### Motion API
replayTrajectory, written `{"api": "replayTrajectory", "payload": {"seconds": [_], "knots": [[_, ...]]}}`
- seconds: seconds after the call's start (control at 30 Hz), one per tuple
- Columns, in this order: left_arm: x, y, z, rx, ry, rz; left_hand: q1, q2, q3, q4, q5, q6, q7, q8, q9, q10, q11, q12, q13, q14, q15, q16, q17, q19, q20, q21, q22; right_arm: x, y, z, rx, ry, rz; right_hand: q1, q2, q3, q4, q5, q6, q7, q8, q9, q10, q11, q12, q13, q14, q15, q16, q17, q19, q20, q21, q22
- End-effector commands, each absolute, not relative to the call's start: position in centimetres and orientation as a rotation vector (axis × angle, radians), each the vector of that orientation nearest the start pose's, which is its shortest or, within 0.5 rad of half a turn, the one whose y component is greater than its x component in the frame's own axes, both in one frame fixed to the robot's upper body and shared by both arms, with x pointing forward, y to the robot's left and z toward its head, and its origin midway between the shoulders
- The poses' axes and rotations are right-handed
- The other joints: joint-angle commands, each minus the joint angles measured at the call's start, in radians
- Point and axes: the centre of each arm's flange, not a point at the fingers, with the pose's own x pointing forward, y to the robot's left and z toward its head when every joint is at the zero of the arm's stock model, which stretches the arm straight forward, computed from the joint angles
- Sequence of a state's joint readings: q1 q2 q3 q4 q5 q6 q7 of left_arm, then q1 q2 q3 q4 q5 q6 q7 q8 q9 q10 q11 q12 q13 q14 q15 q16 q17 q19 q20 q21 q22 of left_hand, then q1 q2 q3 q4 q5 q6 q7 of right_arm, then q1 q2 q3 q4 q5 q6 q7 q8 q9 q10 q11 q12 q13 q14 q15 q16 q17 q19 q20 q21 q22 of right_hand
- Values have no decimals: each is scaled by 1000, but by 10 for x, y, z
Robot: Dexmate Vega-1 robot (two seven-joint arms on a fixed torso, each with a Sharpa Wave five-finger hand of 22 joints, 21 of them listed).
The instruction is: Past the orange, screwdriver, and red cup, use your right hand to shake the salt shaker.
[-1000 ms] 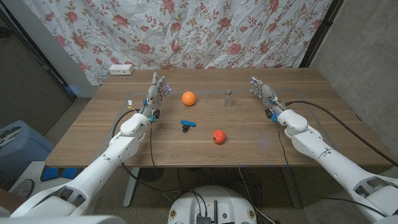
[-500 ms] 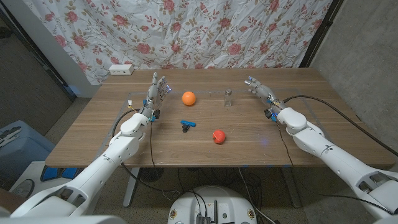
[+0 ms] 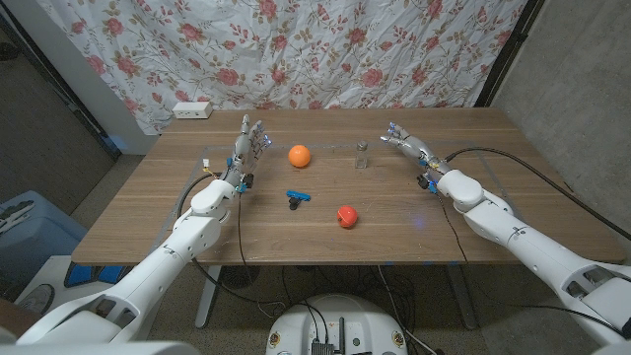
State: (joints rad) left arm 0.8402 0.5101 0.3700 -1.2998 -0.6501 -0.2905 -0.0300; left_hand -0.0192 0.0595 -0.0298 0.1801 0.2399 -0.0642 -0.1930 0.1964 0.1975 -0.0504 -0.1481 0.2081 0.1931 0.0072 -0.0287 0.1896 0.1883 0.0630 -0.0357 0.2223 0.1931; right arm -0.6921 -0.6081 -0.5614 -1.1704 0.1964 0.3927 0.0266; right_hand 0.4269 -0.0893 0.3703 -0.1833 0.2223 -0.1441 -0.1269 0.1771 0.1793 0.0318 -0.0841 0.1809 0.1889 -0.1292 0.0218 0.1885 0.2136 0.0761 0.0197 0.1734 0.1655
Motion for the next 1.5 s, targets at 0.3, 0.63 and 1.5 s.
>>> {"api": "replayTrajectory", "payload": {"seconds": [0.3, 0.63, 1.5], "knots": [[653, 290, -27, -42, -593, -207, 0, 101, -2, 6, 7, 3, -7, 4, 6, -1, -7, 4, 3, -1, -106, 5, 6, 4, -24, 5, 4, 679, -252, -28, -671, -635, 300, 60, -26, 9, 1, 16, -18, -5, 19, 7, -2, -31, 8, 4, -37, 23, 2, 1, -48, 22, -1, 3], [653, 290, -28, -42, -593, -207, 0, 101, -2, 6, 7, 2, -7, 4, 6, 0, -8, 4, 3, -1, -105, 5, 6, 3, -24, 4, 4, 685, -245, -31, -688, -636, 308, 93, -36, 12, 3, 24, -4, -13, 33, 10, 33, -60, 20, 3, -39, 20, 10, 1, -60, 22, 4, 3], [653, 290, -28, -42, -593, -207, 0, 101, -2, 6, 7, 2, -7, 4, 6, -1, -9, 4, 3, -1, -106, 5, 6, 4, -24, 5, 4, 699, -236, -39, -742, -636, 297, 238, -75, 6, 4, 84, 110, -54, 90, 13, 144, -125, 27, 2, 30, -40, 39, -3, -2, -6, 22, 3]]}}
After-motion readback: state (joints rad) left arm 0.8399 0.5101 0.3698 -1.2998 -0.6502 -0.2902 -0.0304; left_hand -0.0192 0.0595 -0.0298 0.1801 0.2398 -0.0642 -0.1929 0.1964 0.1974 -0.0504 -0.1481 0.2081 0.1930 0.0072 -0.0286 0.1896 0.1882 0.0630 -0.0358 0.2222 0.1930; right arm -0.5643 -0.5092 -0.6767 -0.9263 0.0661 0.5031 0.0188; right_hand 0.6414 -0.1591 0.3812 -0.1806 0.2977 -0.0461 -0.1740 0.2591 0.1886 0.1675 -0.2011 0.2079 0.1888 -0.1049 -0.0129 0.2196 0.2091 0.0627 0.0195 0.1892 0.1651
